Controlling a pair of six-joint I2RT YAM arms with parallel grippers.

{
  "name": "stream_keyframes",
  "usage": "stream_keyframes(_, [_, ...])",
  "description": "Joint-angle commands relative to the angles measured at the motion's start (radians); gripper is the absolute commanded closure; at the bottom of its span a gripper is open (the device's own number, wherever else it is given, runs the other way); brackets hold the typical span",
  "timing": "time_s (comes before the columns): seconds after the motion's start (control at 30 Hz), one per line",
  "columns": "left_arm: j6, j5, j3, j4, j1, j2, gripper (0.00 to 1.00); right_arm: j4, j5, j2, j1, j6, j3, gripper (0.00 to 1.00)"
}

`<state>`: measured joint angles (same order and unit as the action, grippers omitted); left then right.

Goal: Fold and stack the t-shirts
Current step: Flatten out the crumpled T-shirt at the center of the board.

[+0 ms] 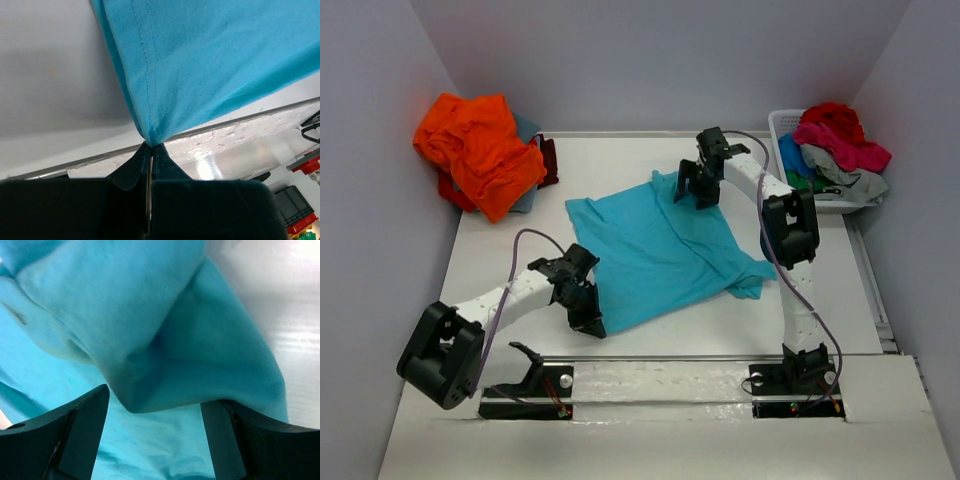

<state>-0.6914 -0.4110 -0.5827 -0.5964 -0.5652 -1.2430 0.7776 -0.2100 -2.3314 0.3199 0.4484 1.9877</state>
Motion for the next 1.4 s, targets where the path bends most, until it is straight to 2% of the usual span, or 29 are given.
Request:
stream_keyframes(0.0, [-0.036,0.020,0.017,-0.111,0.014,0.074,0.94,0.014,0.007,-0.037,-0.004,-0.010,0.112,0.22])
stream_keyframes(0.2, [-0.094,-0.005,0.021,-0.175,0.036,0.164,0.95,0.014,0.011,-0.045,-0.013,-0.007,0.105,0.22])
stream_keyframes(0.57, [-0.086,-0.014,-0.052,-0.292,0.122,0.231,0.94,0.003,0.038,0.000,-0.050,-0.019,0.017,0.22])
stream_keyframes(0.8, [-0.022,-0.017,-0.101,-0.359,0.206,0.221,0.94,-0.001,0.043,0.047,-0.117,-0.016,-0.038,0.22])
stream_keyframes(1.07, [0.029,-0.008,-0.131,-0.396,0.237,0.201,0.94,0.002,0.058,0.089,-0.185,-0.016,-0.069,0.22])
stream_keyframes(1.37, [0.072,0.037,-0.170,-0.444,0.266,0.180,0.94,0.043,0.096,0.060,-0.216,-0.057,0.002,0.22])
